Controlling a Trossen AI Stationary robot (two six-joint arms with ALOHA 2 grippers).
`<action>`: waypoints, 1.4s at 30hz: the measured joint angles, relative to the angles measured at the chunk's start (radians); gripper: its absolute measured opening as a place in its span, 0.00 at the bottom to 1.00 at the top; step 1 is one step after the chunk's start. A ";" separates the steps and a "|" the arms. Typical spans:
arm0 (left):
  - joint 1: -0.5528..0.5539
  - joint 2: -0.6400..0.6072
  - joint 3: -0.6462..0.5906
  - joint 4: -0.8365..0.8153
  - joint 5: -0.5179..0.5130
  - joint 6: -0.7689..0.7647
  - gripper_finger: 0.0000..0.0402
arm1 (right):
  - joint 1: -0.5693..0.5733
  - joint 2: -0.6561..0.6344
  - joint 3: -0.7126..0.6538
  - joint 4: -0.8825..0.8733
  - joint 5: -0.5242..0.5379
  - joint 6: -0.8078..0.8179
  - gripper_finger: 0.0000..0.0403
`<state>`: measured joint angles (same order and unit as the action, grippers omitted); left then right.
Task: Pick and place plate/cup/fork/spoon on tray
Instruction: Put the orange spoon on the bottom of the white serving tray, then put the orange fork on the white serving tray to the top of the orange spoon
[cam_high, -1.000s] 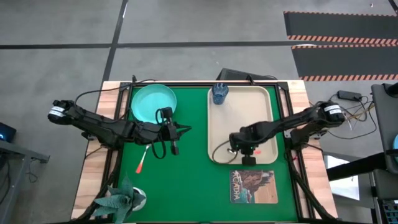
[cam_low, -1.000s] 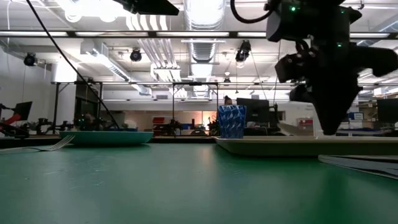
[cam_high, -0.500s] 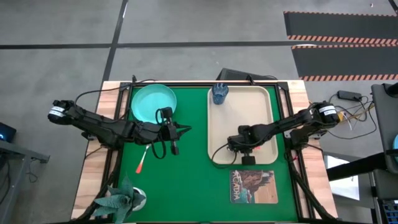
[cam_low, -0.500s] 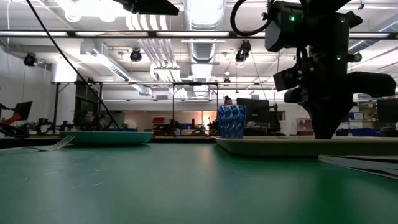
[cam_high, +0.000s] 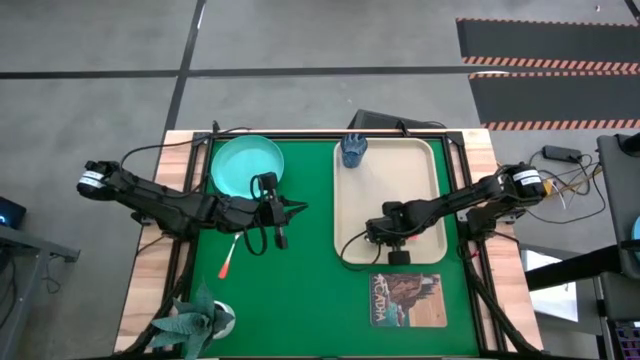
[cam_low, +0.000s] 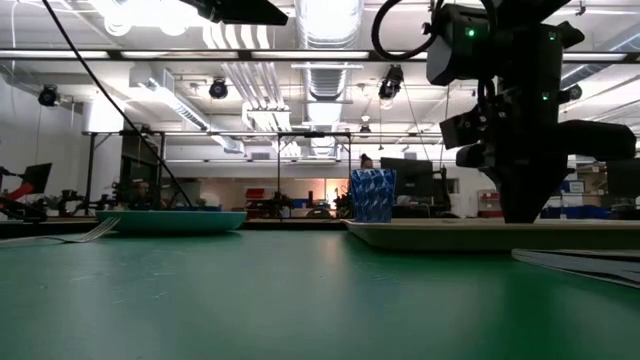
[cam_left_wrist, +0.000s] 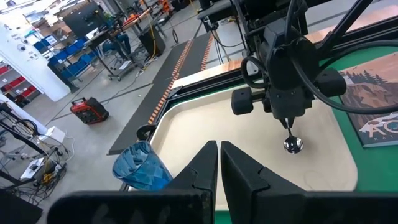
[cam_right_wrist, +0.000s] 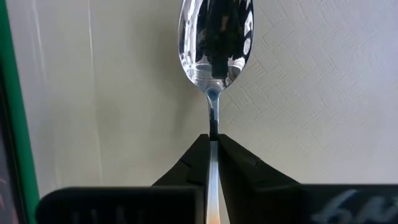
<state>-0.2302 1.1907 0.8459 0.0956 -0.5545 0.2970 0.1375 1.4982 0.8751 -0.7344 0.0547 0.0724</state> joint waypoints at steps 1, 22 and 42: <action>0.000 0.000 0.000 0.000 0.000 0.000 0.02 | 0.000 0.000 -0.003 0.010 0.000 0.009 0.06; 0.000 0.000 -0.002 0.000 0.000 -0.134 0.02 | 0.006 -0.187 -0.081 0.338 0.001 -0.016 0.18; -0.005 0.254 0.206 -1.055 0.281 -1.503 0.02 | 0.004 -0.707 -0.320 0.839 0.133 -0.483 0.14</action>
<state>-0.2348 1.4451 1.0524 -0.9591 -0.2734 -1.2063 0.1413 0.7912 0.5555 0.1049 0.1875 -0.4102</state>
